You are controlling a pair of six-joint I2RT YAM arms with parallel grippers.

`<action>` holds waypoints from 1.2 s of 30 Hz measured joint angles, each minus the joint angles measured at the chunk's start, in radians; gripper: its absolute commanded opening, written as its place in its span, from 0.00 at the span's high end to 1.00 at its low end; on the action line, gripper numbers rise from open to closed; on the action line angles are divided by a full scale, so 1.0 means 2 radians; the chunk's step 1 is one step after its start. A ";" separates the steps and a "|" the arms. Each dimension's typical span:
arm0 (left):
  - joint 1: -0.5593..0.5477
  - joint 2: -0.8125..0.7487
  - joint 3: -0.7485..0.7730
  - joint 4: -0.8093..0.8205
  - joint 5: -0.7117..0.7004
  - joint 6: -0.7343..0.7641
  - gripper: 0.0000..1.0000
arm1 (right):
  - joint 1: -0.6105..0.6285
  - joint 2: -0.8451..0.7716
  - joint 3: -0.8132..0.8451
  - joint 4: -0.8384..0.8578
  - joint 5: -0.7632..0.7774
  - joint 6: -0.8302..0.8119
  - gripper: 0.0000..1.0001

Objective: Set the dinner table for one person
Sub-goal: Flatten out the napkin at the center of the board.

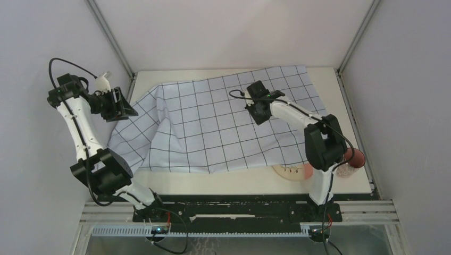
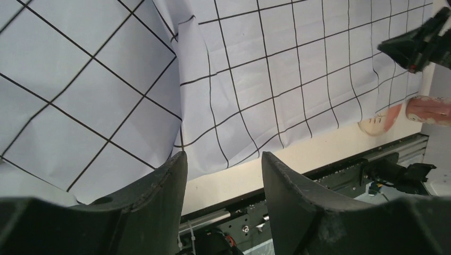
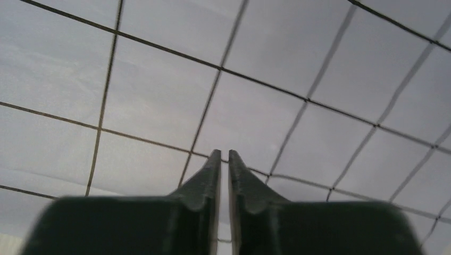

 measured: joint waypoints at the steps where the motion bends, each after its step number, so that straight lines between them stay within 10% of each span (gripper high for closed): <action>1: 0.000 -0.001 -0.008 0.000 0.000 0.000 0.42 | 0.000 0.016 0.012 -0.003 -0.007 0.004 0.97; 21: 0.000 -0.085 -0.098 -0.006 0.001 0.023 0.39 | -0.005 0.194 0.185 -0.104 0.001 0.020 1.00; 36: 0.000 -0.101 -0.162 0.014 -0.016 0.034 0.09 | -0.074 0.159 0.115 -0.085 -0.034 0.031 1.00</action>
